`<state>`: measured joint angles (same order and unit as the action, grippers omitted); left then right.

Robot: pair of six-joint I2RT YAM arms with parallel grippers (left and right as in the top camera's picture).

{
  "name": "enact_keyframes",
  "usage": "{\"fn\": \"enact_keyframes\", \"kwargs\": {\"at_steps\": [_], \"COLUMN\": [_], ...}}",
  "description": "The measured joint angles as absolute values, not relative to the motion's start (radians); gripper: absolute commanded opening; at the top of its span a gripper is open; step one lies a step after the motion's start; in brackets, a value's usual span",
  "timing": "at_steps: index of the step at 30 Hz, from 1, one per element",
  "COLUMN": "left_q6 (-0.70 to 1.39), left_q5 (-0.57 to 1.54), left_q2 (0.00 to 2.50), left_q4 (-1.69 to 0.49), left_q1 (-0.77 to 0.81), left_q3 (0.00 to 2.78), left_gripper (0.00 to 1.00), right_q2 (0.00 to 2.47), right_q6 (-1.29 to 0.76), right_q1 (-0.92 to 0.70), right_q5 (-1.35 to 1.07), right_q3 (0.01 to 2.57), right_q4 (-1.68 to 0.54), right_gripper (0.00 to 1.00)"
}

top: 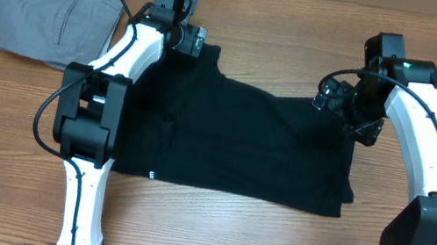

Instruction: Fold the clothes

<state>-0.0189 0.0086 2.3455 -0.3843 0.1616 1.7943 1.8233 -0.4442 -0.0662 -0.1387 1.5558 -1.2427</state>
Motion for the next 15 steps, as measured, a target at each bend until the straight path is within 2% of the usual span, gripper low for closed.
{"fn": "enact_keyframes", "kwargs": {"at_steps": [2, 9, 11, 15], "left_q6": [-0.02, -0.026, -0.026, -0.026], "left_q5": [0.005, 0.002, 0.002, 0.004], "left_q2": [2.352, 2.368, 2.376, 2.391], "left_q4": [-0.371, -0.35, -0.345, -0.338], "left_q1": [0.161, 0.152, 0.149, 0.148], "left_q3": [1.795, 1.801, 1.804, 1.805], "left_gripper": [0.95, 0.94, 0.89, 0.73], "right_q2": [1.823, 1.823, 1.823, 1.823], "right_q6": [-0.444, -0.444, -0.444, -0.444], "right_q1": [-0.066, -0.066, -0.066, -0.066], "right_q5": [-0.137, -0.13, -0.129, -0.125], "right_q3": [1.556, 1.556, 1.556, 1.556], "right_q4": [-1.243, -1.242, -1.241, -1.24], "right_gripper": [1.0, 1.0, 1.0, 1.0]}}
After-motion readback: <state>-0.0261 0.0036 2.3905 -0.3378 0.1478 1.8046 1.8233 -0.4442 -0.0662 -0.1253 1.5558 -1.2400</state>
